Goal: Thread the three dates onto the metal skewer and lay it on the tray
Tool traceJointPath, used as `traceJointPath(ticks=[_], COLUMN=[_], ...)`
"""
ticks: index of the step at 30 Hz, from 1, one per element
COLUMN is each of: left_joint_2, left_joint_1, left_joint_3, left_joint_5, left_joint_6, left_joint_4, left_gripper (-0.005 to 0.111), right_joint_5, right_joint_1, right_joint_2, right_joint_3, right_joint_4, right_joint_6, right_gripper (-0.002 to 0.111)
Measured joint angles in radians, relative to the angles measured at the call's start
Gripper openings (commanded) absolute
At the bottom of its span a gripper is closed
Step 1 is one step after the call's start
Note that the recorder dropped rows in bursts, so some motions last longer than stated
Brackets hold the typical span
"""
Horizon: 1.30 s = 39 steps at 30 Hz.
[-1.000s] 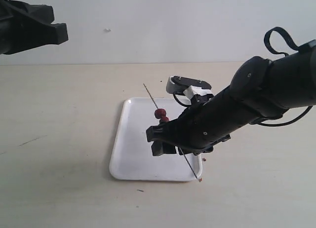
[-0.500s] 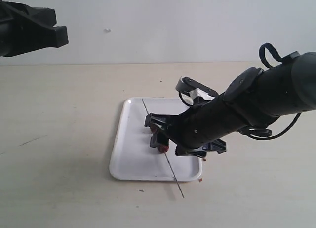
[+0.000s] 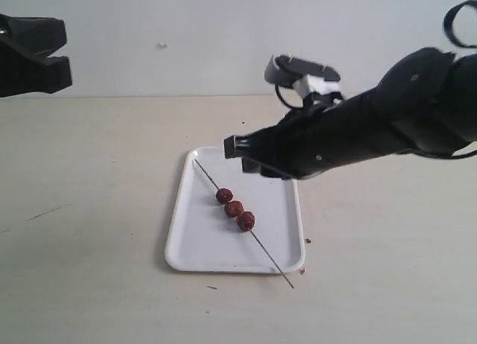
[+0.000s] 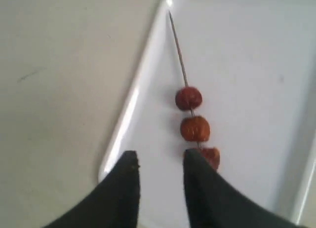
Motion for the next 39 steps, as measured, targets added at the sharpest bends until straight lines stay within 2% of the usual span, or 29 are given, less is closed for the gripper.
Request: traceJointPath(ticks=[5,9,10,14,17,21,25,34,36,39], left_joint_2=[-0.202,-0.482,-0.593,-0.806,-0.962,-1.034,-1.036,-1.036,-1.036,-1.036], left_joint_1=[0.000,0.000,0.000,0.000,0.000,0.000,0.000,0.000,0.000,0.000], left_joint_3=[0.154,0.348,0.403,0.495,0.559,0.589,0.589,0.589,0.589,0.589], left_joint_5=[-0.048,-0.063,-0.054,-0.021,0.071,0.205,0.279,0.309,0.309,0.309], left_joint_6=[-0.076,-0.161,-0.192,-0.211,-0.216,-0.216,-0.216,-0.216,-0.216,-0.216], left_joint_4=[0.004,0.004,0.004,0.004,-0.002,-0.004,-0.004,-0.004,-0.004,-0.004], left_gripper=[0.000,0.000,0.000,0.000,0.000,0.000,0.000,0.000,0.000,0.000], right_joint_5=[-0.013,-0.060,-0.084,-0.095,-0.076,-0.068,-0.066,-0.071,-0.067,-0.049], right_joint_1=[0.000,0.000,0.000,0.000,0.000,0.000,0.000,-0.003,-0.038,-0.182], right_joint_2=[-0.203,-0.489,-0.612,-0.837,-1.071,-1.277,-1.396,-1.549,-1.558,-1.576], right_joint_3=[0.010,0.103,0.170,0.271,0.322,0.326,0.326,0.326,0.332,0.368], right_joint_4=[-0.147,-0.185,-0.190,-0.192,-0.192,-0.192,-0.192,-0.198,-0.218,-0.241], right_joint_6=[-0.014,-0.095,-0.131,-0.168,-0.178,-0.178,-0.178,-0.216,-0.253,-0.275], right_gripper=[0.000,0.000,0.000,0.000,0.000,0.000,0.000,0.000,0.000,0.000])
